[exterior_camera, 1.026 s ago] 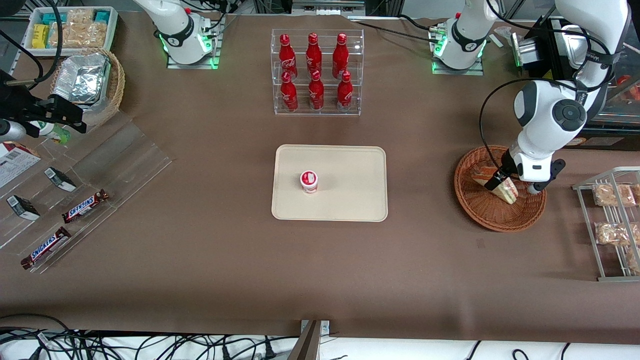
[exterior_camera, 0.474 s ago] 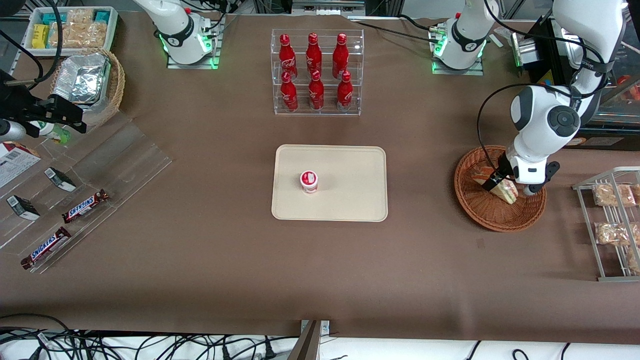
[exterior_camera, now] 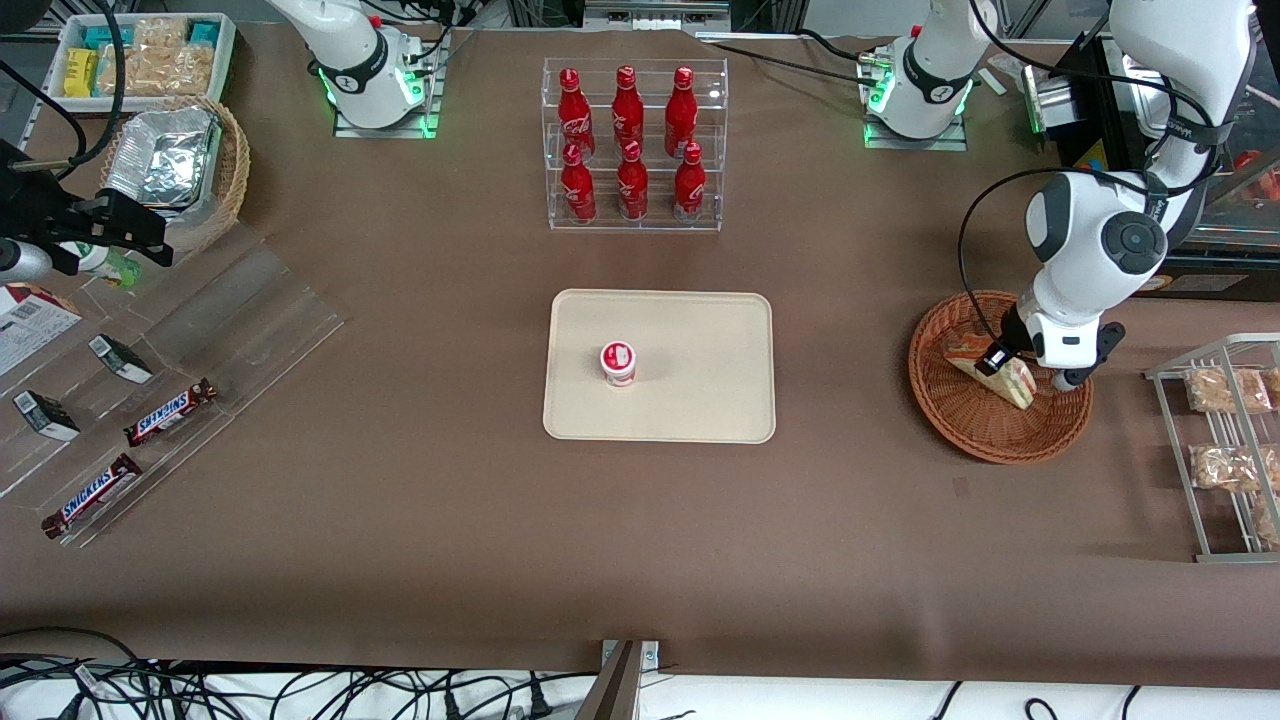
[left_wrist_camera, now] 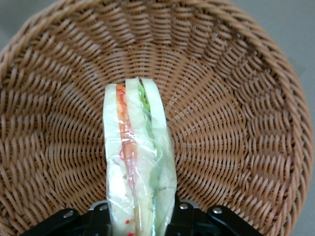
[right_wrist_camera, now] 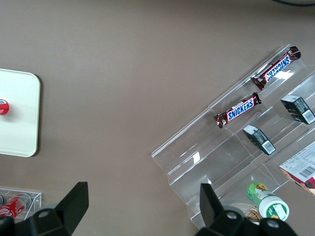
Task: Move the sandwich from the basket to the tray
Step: 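Lift the sandwich out of the basket with the left gripper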
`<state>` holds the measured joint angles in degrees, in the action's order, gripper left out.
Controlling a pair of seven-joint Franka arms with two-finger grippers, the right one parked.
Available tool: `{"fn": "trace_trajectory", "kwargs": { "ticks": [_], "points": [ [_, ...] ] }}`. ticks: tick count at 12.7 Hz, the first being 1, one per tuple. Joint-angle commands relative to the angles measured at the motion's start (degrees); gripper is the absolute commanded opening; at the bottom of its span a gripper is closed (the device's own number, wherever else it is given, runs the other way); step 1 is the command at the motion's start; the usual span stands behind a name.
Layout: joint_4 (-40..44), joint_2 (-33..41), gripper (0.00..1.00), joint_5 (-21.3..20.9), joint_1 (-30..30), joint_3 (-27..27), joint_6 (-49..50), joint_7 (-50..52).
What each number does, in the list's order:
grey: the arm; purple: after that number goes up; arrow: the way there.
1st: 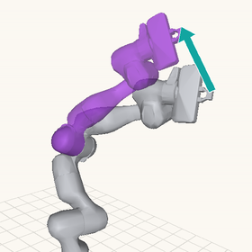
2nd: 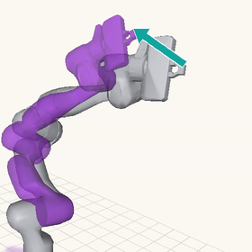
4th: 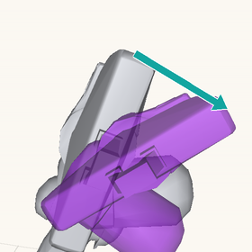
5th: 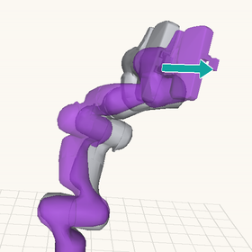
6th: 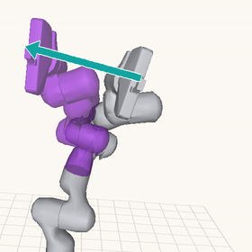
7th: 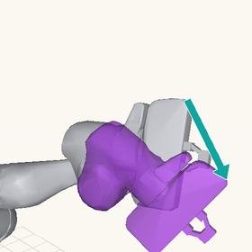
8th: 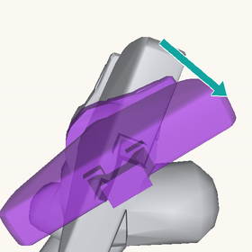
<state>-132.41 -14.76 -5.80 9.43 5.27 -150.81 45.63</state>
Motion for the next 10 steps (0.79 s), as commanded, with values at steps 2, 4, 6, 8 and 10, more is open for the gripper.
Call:
{"fn": "trace_trajectory", "kwargs": {
  "ticks": [2,4,6,8,10],
  "points": [
    [1.52,6.04,0.0,-1.15,0.68,0.62,7.79,-2.73],
    [6.52,6.94,0.0,-0.88,0.33,1.4,15.42,-3.35],
    [12.93,6.94,0.0,-0.35,0.32,2.55,23.51,-4.14],
    [18.47,6.94,0.0,1.39,0.24,3.51,30.11,-5.28],
    [23.05,6.85,0.0,4.12,0.15,3.69,35.82,-7.38]
  ]
}}
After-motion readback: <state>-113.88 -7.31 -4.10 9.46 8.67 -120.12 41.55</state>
